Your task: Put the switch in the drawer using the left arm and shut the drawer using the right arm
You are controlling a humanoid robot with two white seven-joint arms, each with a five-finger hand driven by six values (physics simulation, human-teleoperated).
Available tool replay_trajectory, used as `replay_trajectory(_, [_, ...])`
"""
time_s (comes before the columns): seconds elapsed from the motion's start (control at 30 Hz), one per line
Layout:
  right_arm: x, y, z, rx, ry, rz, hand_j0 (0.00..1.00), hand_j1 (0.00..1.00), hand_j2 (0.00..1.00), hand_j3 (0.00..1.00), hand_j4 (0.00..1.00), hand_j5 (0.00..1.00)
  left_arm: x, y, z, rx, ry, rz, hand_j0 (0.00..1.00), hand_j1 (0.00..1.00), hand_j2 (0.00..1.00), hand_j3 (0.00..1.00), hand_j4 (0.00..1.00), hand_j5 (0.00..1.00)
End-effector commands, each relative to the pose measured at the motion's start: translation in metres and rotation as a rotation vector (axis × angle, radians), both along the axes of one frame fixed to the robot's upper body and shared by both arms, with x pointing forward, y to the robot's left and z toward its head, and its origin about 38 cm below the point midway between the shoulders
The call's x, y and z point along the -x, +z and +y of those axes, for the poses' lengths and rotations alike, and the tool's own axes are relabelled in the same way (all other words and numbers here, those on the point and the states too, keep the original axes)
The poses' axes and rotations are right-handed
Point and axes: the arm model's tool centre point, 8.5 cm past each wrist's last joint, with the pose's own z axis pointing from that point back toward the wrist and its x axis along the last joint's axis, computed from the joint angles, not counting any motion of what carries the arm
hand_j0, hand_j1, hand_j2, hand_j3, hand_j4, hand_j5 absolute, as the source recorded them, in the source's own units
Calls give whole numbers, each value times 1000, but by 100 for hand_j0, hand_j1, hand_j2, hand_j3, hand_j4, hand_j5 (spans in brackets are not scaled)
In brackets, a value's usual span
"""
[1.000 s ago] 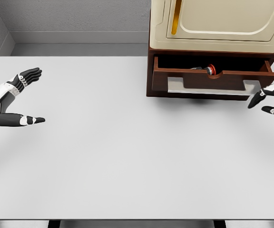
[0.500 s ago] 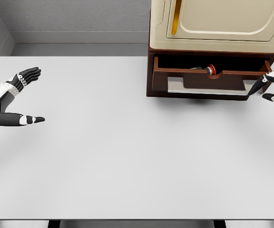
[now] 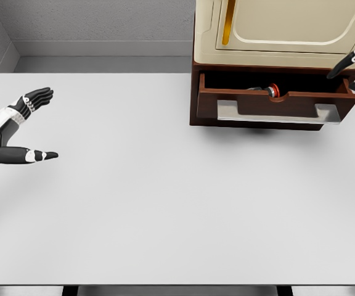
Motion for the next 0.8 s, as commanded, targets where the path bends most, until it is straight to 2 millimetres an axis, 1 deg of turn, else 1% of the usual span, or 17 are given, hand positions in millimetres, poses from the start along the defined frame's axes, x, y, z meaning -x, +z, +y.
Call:
replay_trajectory(0.0, [1,-3,1,18,10,4,59,59,59,59,59,59,0,0,0,5,-1,1,100,100,100,100,100,100])
replay_trajectory(0.23, [2,-6,3,22,16,14,59,59,59,59,59,59,0,1,0,6,0,0,100,100,100,100,100,100])
replay_trajectory(0.27, [8,-10,-4,2,-4,18,59,59,59,59,59,59,0,0,0,7,0,0,100,100,100,100,100,100])
replay_trajectory(0.33, [15,-17,-11,-19,-20,27,59,59,59,59,59,59,0,0,0,6,0,0,100,100,100,100,100,100])
replay_trajectory(0.37, [18,-21,-14,-6,-25,18,57,57,57,57,57,57,0,0,1,6,3,4,100,100,100,100,100,100])
replay_trajectory(0.47, [27,-31,-24,11,-46,7,57,57,57,57,57,57,0,-2,2,8,7,7,100,100,100,100,100,100])
replay_trajectory(0.53, [29,-39,-25,55,-35,12,57,57,57,57,57,57,0,-2,2,8,7,7,100,100,100,100,100,100])
replay_trajectory(0.6, [31,-43,-25,100,-21,4,57,57,57,57,57,57,0,-2,2,8,7,7,100,100,100,100,100,100])
replay_trajectory(0.77, [46,-71,-36,134,-41,35,58,58,58,58,58,58,-1,-4,3,11,13,12,100,100,100,100,100,100])
